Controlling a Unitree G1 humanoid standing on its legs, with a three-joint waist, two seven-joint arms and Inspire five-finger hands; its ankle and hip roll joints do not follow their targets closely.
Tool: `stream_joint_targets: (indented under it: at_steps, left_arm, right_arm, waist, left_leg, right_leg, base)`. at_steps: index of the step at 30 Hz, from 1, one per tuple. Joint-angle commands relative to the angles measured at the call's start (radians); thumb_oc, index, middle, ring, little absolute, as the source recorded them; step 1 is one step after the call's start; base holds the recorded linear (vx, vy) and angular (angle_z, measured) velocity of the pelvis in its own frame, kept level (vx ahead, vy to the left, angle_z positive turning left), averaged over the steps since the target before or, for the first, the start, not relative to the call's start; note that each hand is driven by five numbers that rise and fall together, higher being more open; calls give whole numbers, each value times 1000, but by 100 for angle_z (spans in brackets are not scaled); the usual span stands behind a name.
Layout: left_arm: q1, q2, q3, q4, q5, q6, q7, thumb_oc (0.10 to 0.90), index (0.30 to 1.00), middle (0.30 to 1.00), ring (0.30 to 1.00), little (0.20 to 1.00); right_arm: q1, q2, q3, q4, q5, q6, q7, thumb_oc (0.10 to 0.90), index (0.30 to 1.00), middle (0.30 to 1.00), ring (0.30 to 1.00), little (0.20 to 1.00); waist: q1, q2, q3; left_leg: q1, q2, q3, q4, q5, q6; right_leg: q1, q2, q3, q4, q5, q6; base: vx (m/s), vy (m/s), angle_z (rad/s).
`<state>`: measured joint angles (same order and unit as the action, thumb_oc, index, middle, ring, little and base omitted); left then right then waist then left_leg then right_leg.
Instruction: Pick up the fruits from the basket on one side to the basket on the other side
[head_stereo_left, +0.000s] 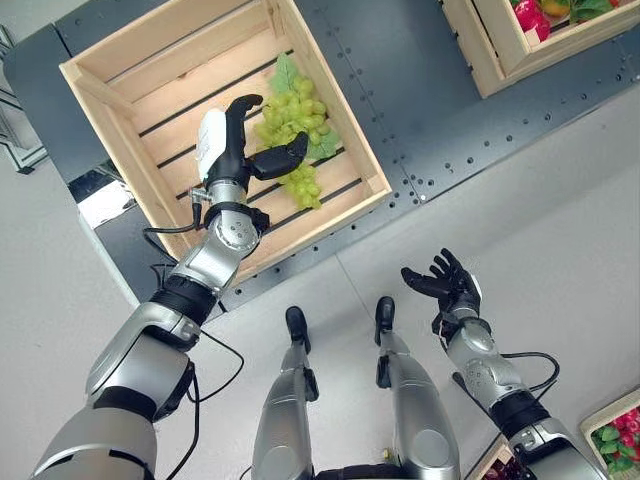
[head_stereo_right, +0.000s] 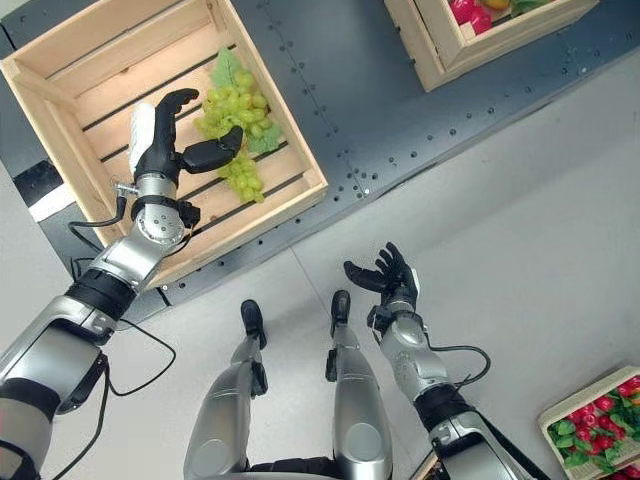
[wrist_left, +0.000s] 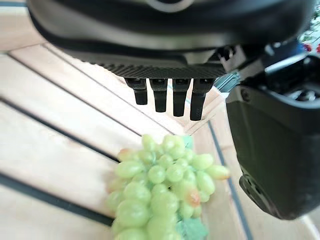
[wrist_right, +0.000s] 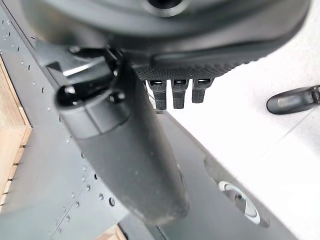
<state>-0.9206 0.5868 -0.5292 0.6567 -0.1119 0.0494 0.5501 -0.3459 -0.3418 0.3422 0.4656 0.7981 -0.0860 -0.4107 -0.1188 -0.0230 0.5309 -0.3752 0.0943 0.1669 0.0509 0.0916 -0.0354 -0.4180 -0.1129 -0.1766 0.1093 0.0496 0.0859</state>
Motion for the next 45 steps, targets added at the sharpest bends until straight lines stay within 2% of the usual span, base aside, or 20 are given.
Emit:
stream_joint_targets:
  at_steps: [1, 6, 12, 15, 20, 26, 28, 32, 39, 45]
  left_arm:
    - [-136, 21, 31, 18, 36, -20, 21, 800, 900, 900, 900, 900]
    - [-153, 17, 8, 90, 62, 49, 7, 800, 900, 900, 900, 900]
    - [-193, 21, -17, 194, 37, 88, -43, 800, 900, 900, 900, 900]
    - [-226, 7, -45, 264, 32, 155, -84, 800, 900, 900, 900, 900]
    - [-252, 14, -75, 330, 77, 224, -112, 800, 900, 900, 900, 900]
    - [-277, 22, -88, 361, 38, 284, -97, 800, 900, 900, 900, 900]
    - [-308, 18, -95, 376, 53, 354, -81, 800, 900, 900, 900, 900]
    - [-334, 29, -111, 403, 108, 430, -89, 800, 900, 900, 900, 900]
    - [-400, 95, -169, 481, 159, 582, -156, 800, 900, 900, 900, 900]
    - [-417, 121, -203, 529, 230, 604, -237, 800, 900, 900, 900, 900]
  right_arm:
    - [-12, 3, -18, -70, 44, -61, -47, 800, 900, 900, 900, 900]
    - [-33, 2, -11, -64, 60, -61, -51, 800, 900, 900, 900, 900]
    - [-64, -5, 5, -61, 87, -63, -61, 800, 900, 900, 900, 900]
    - [-90, -1, 11, -49, 107, -71, -69, 800, 900, 900, 900, 900]
    - [-108, -1, 21, -56, 115, -71, -82, 800, 900, 900, 900, 900]
    - [-110, -13, 27, -63, 124, -69, -91, 800, 900, 900, 900, 900]
    - [-117, -19, 27, -71, 132, -70, -95, 800, 900, 900, 900, 900]
    - [-123, -22, 24, -81, 145, -76, -104, 800, 900, 900, 900, 900]
    - [-92, -57, 8, -123, 163, -78, -125, 800, 900, 900, 900, 900]
    - [-76, -64, 11, -120, 171, -100, -104, 800, 900, 900, 900, 900]
  waist:
    - [2, -49, -11]
    - [-3, -65, -11]
    - [-18, -86, -11]
    - [-27, -99, -11]
    - [-39, -113, -11]
    - [-50, -114, -11]
    - [-55, -114, -11]
    - [-58, -114, -11]
    - [-71, -104, -11]
    - [-75, -99, -11]
  left_leg:
    - [-76, -19, 12, 142, -93, -6]
    - [-107, -16, 19, 158, -96, -5]
    - [-138, -6, 32, 172, -96, -8]
    - [-161, 0, 36, 182, -96, -8]
    - [-185, 7, 45, 190, -94, -10]
    - [-226, 10, 49, 206, -95, -10]
    - [-254, 12, 50, 209, -90, -12]
    - [-277, 12, 49, 208, -83, -13]
    - [-325, 13, 49, 220, -78, -15]
    - [-328, 14, 50, 221, -78, -17]
  right_leg:
    - [-48, -4, 17, 157, -114, -34]
    - [-83, 0, 17, 172, -112, -33]
    - [-116, 6, 17, 180, -109, -33]
    - [-138, 10, 16, 186, -106, -33]
    - [-162, 18, 19, 186, -99, -33]
    - [-206, 21, 28, 202, -98, -35]
    - [-231, 22, 29, 204, -96, -36]
    - [-252, 22, 26, 206, -94, -37]
    - [-304, 23, 32, 227, -97, -41]
    - [-310, 23, 31, 236, -103, -43]
  base:
    - [0, 0, 0]
    - [0, 0, 0]
    - [0, 0, 0]
    - [0, 0, 0]
    - [-1, -6, 1]
    - [6, -1, -2]
    - [8, -9, -2]
    - [0, 0, 0]
    - [0, 0, 0]
    - [0, 0, 0]
